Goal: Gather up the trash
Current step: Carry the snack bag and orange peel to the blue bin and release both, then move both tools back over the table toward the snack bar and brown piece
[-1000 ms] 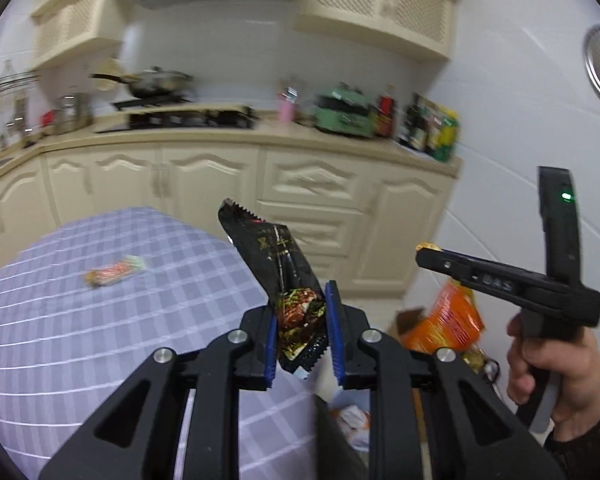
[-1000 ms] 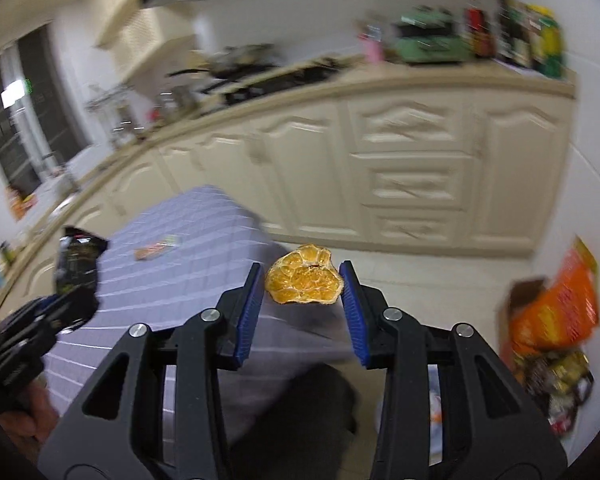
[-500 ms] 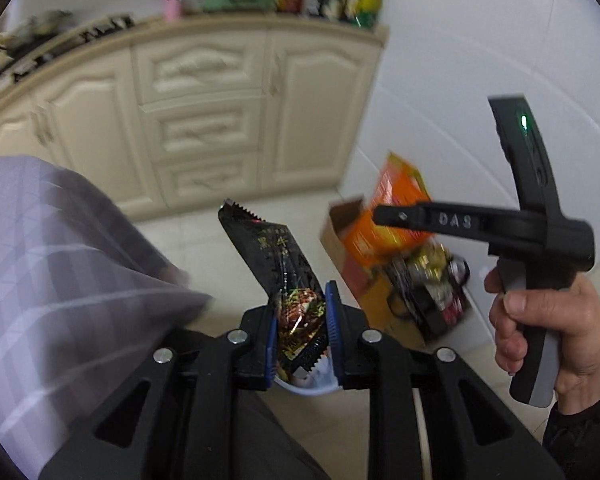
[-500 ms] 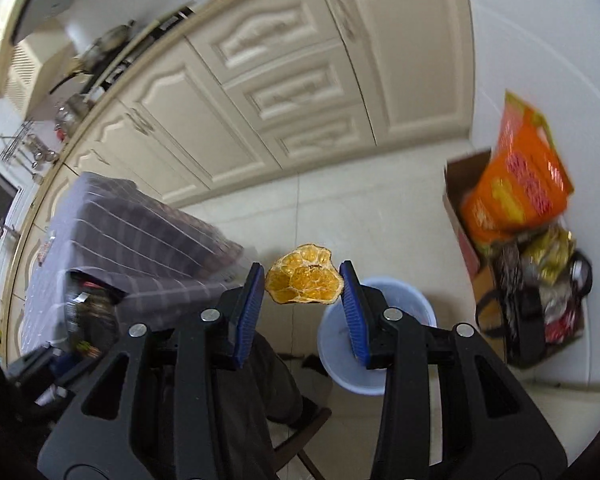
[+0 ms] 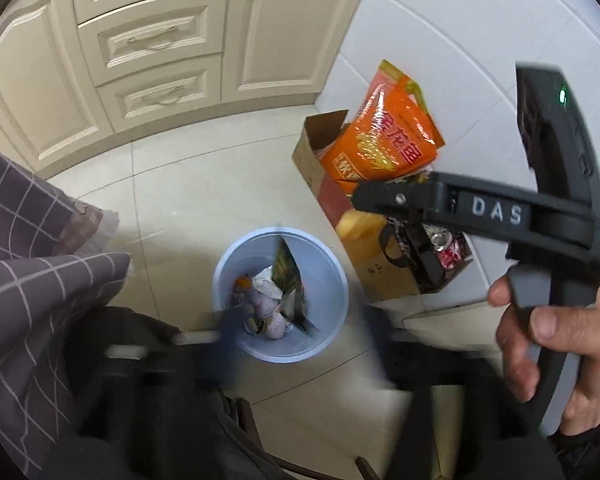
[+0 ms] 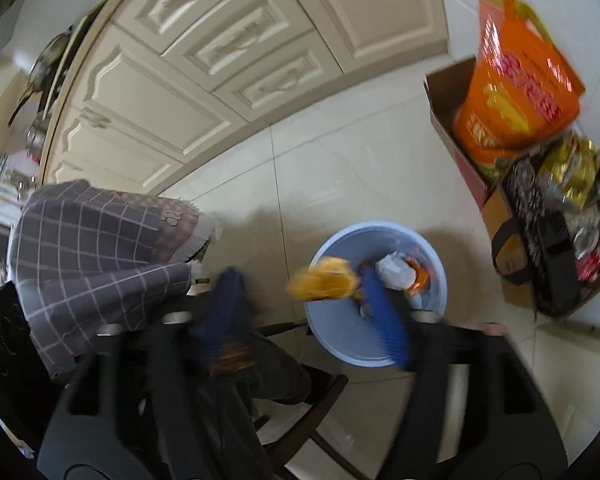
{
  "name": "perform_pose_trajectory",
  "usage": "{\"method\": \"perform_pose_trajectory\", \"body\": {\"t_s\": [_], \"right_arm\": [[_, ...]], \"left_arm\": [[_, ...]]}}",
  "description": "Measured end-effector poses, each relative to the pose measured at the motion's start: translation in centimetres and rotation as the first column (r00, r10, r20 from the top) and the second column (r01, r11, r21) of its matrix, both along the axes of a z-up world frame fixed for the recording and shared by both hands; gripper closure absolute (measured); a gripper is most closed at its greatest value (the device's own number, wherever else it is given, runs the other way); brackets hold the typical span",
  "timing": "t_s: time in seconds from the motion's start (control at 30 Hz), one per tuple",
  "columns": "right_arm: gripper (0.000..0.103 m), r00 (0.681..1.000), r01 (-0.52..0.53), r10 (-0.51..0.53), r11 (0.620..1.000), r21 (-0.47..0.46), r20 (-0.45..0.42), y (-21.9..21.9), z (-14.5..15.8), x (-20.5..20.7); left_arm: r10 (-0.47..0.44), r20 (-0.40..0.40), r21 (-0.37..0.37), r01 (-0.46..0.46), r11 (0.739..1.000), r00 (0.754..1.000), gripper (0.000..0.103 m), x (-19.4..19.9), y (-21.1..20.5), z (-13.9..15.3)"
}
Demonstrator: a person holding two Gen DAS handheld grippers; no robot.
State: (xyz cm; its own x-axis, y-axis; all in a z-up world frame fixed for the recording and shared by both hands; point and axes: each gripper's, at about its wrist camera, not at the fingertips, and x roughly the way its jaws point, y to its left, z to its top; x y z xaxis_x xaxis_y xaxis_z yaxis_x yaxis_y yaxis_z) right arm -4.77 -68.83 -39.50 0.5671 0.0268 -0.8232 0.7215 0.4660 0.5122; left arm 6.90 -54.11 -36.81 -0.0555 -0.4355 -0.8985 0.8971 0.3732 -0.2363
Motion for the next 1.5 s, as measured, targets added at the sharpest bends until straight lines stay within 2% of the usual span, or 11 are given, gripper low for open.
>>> {"method": "perform_pose_trajectory", "body": {"t_s": [0.03,0.2,0.37,0.63,0.87,1.03,1.27,1.5], "right_arm": [[0.027,1.000,0.008,-0.008,1.000,0.006,-0.003,-0.1,-0.3,-0.1],[0.007,0.999,0.034,-0.034,0.999,-0.005,-0.016,0.0,-0.2,-0.6],[0.006,0.998,0.061,-0.062,0.998,-0.018,-0.024,0.0,0.2,-1.0],[0.006,0.999,0.039,-0.040,0.998,-0.055,-0.016,0.9,2.2,-0.5],[0.006,1.000,0.010,-0.008,0.995,-0.098,0.021,1.7,5.1,0.5],[0.006,0.997,-0.017,0.027,0.990,-0.143,0.069,2.9,8.3,1.8],[0.006,0.985,-0.070,0.101,0.974,-0.217,0.137,5.2,13.4,4.4],[0.006,0.954,-0.159,0.224,0.941,-0.298,0.201,9.2,18.4,9.0]], "left_arm": [[0.017,0.000,-0.016,-0.017,1.000,1.000,0.017,0.3,0.2,0.3],[0.059,0.022,-0.039,-0.058,0.998,0.998,0.014,0.8,1.4,1.9],[0.088,0.065,-0.079,-0.083,0.993,0.994,0.013,0.9,2.5,4.2],[0.101,0.118,-0.149,-0.083,0.985,0.988,0.011,0.3,3.9,7.8],[0.111,0.164,-0.199,-0.078,0.977,0.980,0.011,-0.3,5.1,10.6],[0.142,0.191,-0.249,-0.093,0.964,0.971,0.011,0.0,6.9,13.2],[0.215,0.244,-0.330,-0.128,0.935,0.946,0.010,1.2,10.3,17.5],[0.346,0.289,-0.392,-0.219,0.893,0.893,0.010,4.3,15.7,20.7]]}}
